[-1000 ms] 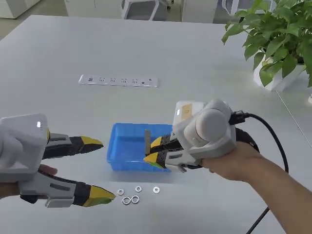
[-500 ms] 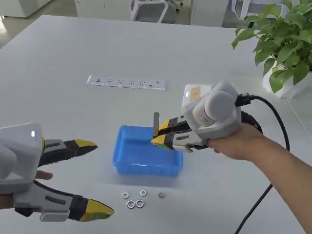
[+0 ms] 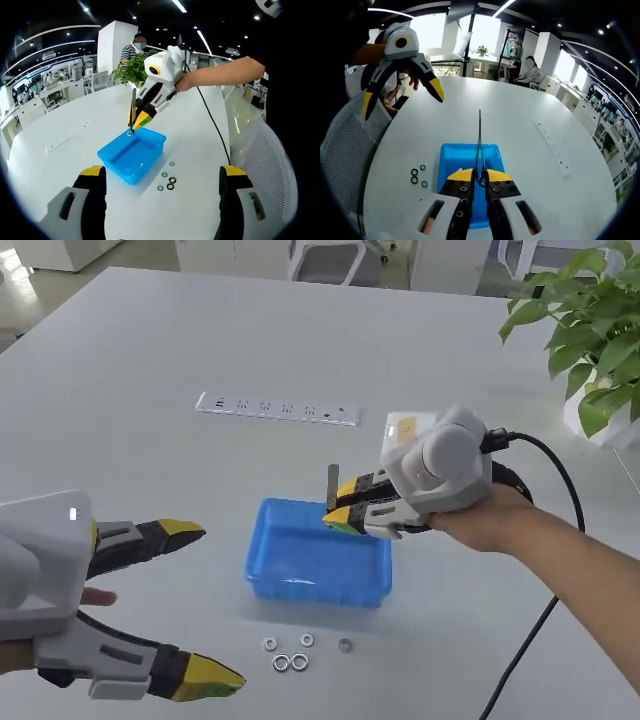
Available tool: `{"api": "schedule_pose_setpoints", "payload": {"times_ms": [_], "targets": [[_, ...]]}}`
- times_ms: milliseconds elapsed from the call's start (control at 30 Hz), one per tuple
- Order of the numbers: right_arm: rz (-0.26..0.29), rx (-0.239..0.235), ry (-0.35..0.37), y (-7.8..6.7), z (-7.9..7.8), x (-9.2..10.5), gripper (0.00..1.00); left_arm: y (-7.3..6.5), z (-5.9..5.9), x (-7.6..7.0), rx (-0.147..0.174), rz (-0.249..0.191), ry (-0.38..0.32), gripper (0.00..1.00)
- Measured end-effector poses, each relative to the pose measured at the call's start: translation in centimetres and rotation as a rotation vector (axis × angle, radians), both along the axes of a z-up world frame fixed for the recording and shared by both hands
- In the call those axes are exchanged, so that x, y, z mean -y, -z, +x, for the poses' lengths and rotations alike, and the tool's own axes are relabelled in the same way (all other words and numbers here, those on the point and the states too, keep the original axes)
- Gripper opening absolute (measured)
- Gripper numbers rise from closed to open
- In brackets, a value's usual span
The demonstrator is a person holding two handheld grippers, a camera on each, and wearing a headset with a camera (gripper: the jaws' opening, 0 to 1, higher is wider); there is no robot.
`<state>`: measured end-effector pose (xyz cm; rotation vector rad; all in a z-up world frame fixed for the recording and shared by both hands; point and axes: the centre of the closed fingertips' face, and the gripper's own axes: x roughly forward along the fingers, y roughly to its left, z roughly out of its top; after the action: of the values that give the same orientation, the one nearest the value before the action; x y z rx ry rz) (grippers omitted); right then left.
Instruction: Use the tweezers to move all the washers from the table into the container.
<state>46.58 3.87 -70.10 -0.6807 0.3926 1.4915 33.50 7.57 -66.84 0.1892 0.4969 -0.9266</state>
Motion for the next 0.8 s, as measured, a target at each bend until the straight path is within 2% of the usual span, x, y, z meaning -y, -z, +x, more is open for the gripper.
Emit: {"api": "schedule_pose_setpoints", "payload": {"times_ms": [300, 500, 800], "targets": [[0.018, -0.045, 0.005, 2.0, 1.0, -0.2, 0.08, 0.2, 0.0, -0.5, -0.006, -0.002, -0.014, 0.99], [0.002, -0.061, -0.005, 3.6, 0.9, 0.0, 0.08, 0.4, 0.1, -0.6, -0.01, -0.003, -0.016, 0.99], [-0.006, -0.094, -0.011, 5.3, 0.5, 0.1, 0.08, 0.5, 0.6, -0.5, -0.012, -0.003, -0.013, 0.99]]}}
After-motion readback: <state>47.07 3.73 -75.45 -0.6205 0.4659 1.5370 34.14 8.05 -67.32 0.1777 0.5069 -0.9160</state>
